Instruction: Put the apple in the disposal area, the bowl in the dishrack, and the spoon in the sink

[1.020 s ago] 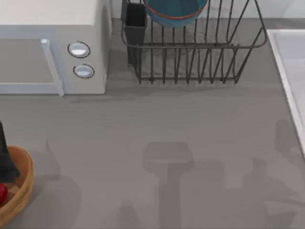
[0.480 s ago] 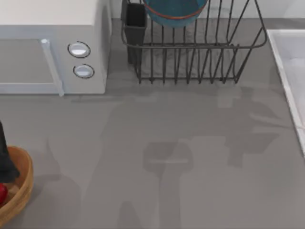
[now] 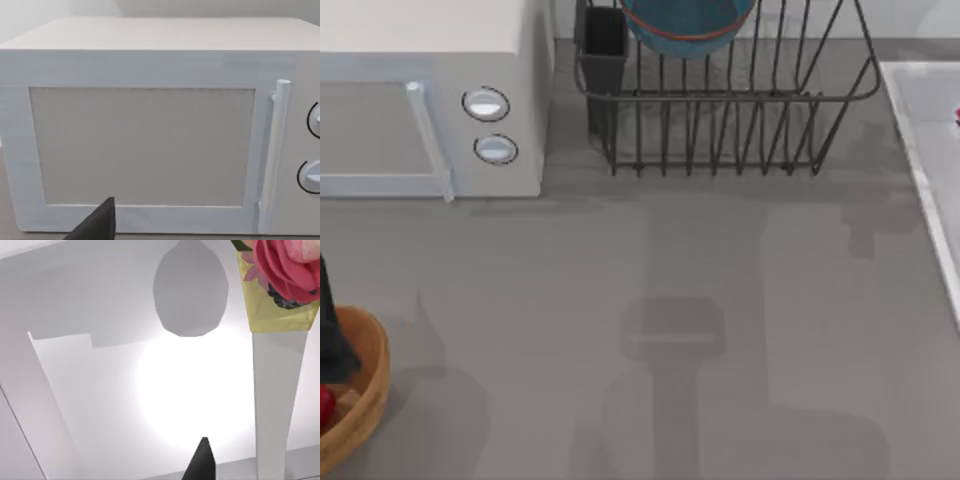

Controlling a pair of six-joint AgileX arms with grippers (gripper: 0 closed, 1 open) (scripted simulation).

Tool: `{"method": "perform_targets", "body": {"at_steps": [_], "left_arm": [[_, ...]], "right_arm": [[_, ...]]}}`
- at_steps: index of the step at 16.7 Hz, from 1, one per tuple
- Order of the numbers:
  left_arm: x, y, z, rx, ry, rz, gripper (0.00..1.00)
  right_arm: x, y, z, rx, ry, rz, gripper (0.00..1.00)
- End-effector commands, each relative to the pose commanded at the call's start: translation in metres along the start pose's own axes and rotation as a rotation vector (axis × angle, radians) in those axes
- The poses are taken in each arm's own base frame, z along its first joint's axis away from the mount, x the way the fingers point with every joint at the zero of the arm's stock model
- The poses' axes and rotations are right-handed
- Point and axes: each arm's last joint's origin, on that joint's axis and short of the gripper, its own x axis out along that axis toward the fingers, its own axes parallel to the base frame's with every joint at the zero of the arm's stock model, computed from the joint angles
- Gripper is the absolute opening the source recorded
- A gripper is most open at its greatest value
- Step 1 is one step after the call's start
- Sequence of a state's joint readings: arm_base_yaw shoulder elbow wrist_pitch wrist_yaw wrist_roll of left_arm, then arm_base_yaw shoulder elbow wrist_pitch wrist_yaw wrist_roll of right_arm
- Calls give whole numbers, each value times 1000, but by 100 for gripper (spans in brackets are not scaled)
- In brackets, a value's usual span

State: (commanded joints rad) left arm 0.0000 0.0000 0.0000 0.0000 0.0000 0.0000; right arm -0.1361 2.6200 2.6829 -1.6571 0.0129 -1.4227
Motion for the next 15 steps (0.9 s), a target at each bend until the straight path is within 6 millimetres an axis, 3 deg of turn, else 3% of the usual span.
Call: {"method": "perform_targets", "body": {"at_steps": [4,10,15], "left_arm": [[0,0,0,0,0,0,100],[0,0,0,0,0,0,100],[0,0,0,0,0,0,100]], "right_arm": [[9,-10,-3,15,-4,-27,0],[10,-10,0,11,-5,-28,0],[22,-13,-1,15,-8,-32,0]]}}
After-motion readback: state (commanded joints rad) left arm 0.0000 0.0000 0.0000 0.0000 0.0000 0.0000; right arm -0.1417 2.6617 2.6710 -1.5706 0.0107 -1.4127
